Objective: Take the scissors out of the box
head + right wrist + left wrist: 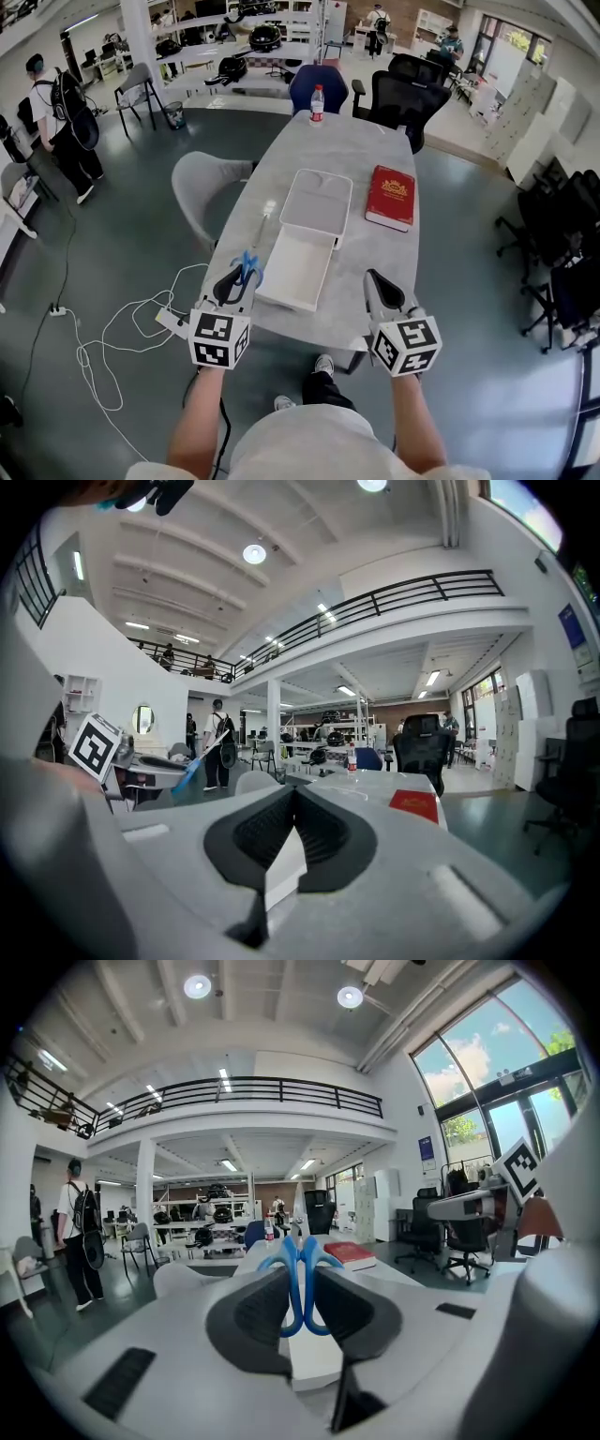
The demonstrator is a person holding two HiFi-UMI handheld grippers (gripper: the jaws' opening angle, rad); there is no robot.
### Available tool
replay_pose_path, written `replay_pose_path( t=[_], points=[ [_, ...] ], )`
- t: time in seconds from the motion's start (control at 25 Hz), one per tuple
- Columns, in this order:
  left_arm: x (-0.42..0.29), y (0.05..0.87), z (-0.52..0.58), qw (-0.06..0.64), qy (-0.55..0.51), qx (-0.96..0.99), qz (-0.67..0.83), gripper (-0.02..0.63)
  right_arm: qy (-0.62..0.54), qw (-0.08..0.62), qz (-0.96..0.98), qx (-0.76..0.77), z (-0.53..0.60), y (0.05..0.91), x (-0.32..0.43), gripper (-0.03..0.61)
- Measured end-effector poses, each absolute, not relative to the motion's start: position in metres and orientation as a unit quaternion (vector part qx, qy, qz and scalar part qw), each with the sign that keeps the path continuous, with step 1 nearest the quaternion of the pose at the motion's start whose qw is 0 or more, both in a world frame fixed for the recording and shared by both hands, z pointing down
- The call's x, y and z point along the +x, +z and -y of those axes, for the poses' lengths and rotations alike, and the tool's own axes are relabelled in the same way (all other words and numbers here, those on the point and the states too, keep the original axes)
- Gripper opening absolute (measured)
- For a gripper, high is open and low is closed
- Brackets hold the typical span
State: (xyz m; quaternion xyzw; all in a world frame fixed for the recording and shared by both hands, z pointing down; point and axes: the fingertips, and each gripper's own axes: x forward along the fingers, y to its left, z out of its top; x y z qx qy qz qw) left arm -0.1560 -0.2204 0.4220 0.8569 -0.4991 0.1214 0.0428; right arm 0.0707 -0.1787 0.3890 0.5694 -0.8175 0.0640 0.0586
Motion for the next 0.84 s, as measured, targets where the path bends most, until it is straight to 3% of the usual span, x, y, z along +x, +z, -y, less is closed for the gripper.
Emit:
replay_pose_path(
  t=[0.84],
  points=[
    [-0.138, 0.430, 0.218, 0.052, 0.134, 0.868, 0.476, 0.083, 0.074, 0.058, 0.803, 0.589, 0.166, 0.390, 0.087, 0.005]
  ],
)
